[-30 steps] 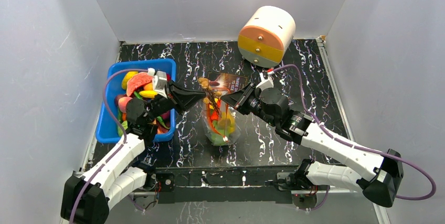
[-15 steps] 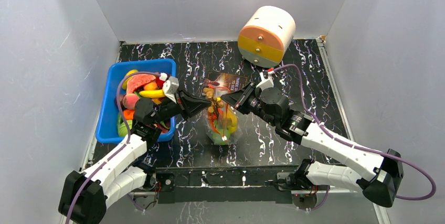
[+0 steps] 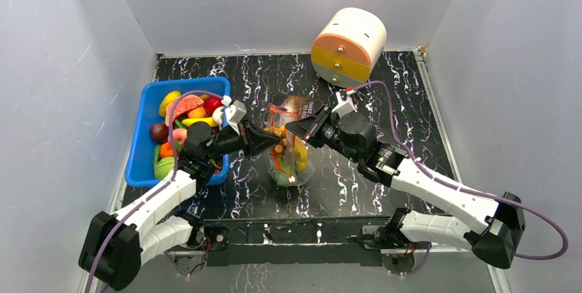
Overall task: Place the food in the zip-top bag and seal the zipper
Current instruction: Place the fake fruit in the zipper food storage bag.
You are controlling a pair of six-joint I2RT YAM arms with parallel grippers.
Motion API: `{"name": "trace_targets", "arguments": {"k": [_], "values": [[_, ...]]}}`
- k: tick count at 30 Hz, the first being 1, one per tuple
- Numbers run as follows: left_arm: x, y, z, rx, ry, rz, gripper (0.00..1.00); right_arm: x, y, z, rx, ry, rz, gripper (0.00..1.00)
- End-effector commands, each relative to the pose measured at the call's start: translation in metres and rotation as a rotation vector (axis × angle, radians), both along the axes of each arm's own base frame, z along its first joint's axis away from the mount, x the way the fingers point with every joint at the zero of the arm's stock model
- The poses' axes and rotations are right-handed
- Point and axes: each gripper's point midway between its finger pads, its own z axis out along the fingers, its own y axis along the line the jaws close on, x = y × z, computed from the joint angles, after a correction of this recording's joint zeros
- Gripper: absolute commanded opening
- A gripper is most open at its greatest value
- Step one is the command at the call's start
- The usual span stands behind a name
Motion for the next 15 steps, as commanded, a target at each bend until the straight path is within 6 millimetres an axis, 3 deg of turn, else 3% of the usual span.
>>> {"name": "trace_targets", "arguments": {"k": [1,10,15], "values": [[-0.004,-0.01,0.015,0.0,-0.059,-0.071,0.0,-0.001,0.01,0.063,0.137,-0.121,0.04,0.0],[-0.022,-0.025,-0.005,0.063,-0.061,-0.194,0.0,-0.002,0.018,0.056,0.137,-0.11,0.075,0.0],[-0.012,-0.027,-0.008,0.091,-0.036,-0.141,0.0,-0.005,0.023,0.05,0.13,-0.103,0.101,0.0]]}}
